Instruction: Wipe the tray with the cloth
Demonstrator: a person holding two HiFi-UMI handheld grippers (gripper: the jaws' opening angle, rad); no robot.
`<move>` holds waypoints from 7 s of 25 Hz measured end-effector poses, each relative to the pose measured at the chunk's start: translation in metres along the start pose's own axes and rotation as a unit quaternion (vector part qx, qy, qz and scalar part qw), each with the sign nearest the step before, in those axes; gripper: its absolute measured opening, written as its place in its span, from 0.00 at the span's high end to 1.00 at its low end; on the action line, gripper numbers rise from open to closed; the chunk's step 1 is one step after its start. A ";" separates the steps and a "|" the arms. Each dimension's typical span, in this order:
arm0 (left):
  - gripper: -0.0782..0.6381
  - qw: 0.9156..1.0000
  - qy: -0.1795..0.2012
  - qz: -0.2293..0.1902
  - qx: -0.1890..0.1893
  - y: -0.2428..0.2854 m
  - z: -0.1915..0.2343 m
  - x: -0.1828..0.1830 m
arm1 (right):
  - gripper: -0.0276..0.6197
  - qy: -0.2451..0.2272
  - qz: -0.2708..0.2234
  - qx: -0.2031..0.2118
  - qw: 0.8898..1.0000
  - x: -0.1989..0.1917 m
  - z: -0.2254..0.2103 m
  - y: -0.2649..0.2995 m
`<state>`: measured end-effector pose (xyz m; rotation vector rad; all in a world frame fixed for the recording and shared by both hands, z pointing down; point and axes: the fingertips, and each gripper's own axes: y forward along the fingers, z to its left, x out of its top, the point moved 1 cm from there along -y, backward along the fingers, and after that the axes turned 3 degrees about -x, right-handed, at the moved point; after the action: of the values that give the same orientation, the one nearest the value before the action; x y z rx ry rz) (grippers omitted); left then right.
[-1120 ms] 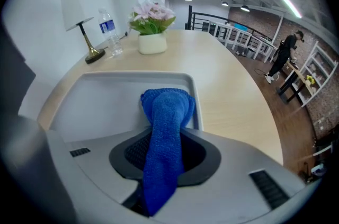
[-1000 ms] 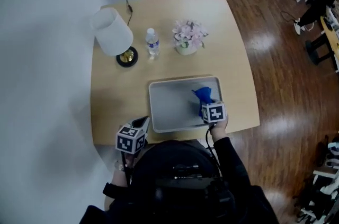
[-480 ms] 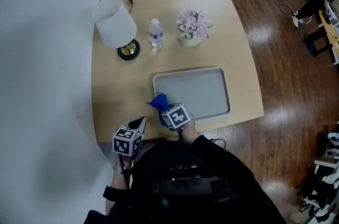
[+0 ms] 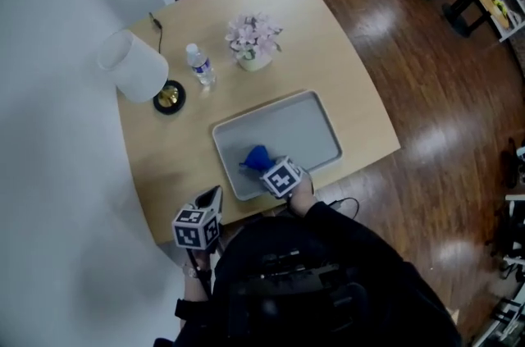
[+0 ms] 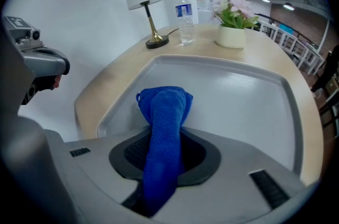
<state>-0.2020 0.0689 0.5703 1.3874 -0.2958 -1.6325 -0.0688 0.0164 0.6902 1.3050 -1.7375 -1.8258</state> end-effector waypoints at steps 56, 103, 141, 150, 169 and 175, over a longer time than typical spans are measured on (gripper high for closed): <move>0.89 0.998 -0.047 0.004 0.034 -0.033 0.029 -0.045 | 0.79 -0.099 0.009 0.020 0.995 -0.026 0.057 -0.006; 0.89 0.998 -0.042 -0.009 0.037 -0.006 0.021 -0.003 | 0.79 -0.245 0.027 0.009 0.969 0.130 0.007 0.056; 0.89 0.999 -0.028 0.017 0.034 0.025 -0.011 0.016 | 0.79 -0.239 0.032 0.047 0.969 0.124 -0.058 0.039; 0.89 0.999 -0.022 0.022 0.027 0.027 -0.016 0.018 | 0.79 -0.230 0.048 0.052 0.971 0.101 -0.056 0.035; 0.89 1.000 0.012 0.028 -0.009 0.049 -0.041 0.018 | 0.79 -0.251 0.042 0.176 0.951 -0.028 0.021 -0.019; 0.89 1.000 0.002 0.020 0.007 0.047 -0.040 0.022 | 0.79 -0.246 0.008 0.112 0.963 0.031 -0.039 -0.015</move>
<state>-0.1425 0.0417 0.5759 1.3872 -0.3306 -1.5979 -0.0504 -0.0280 0.6705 0.9509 -2.2534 -2.1251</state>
